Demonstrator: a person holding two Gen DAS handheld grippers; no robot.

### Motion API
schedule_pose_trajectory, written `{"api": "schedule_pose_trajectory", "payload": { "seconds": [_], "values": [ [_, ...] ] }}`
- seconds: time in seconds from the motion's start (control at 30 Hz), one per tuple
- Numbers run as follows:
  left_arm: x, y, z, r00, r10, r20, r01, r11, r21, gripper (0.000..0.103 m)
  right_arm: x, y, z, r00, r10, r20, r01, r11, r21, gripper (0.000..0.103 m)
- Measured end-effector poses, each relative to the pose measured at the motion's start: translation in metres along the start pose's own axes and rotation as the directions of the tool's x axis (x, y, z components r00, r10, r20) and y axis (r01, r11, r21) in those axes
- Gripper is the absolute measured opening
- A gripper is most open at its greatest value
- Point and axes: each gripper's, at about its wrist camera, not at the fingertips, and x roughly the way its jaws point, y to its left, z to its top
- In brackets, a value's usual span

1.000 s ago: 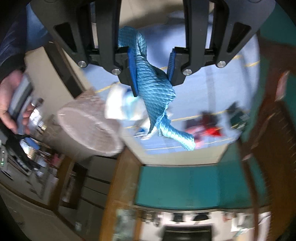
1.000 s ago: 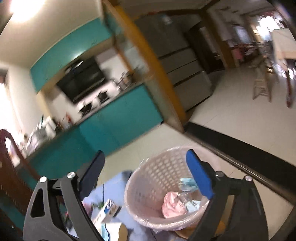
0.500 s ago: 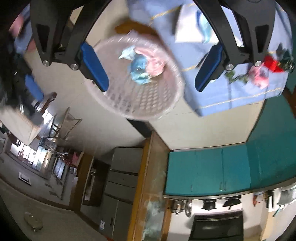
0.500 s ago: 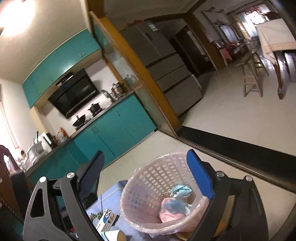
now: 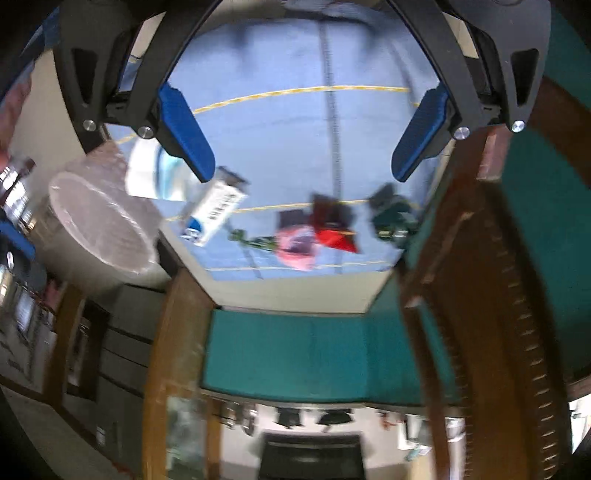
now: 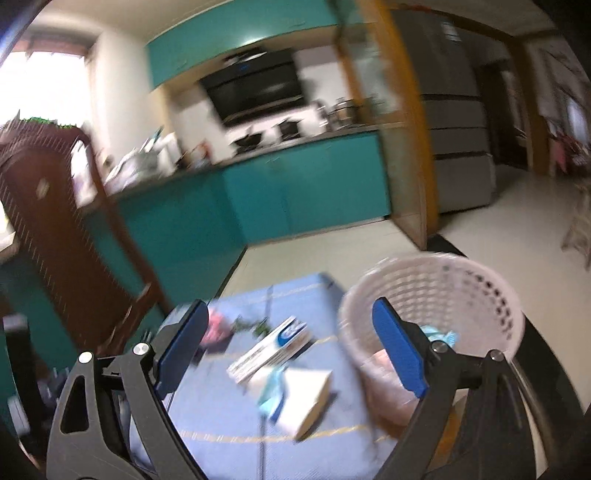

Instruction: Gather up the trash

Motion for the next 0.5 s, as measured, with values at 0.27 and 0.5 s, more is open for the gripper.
{"api": "schedule_pose_trajectory", "payload": {
  "seconds": [0.27, 0.5],
  "values": [
    [-0.006, 0.024, -0.008, 0.999, 0.014, -0.037, -0.017, 0.998, -0.063, 0.096, 0.020, 0.048, -0.034, 0.988, 0.028, -0.149, -0.044, 0.993, -0.111, 0.088],
    [0.000, 0.017, -0.009, 0.997, 0.004, -0.072, -0.008, 0.999, -0.050, 0.096, 0.027, 0.047, -0.040, 0.983, 0.019, -0.182, -0.037, 0.994, -0.100, 0.088]
  ]
}}
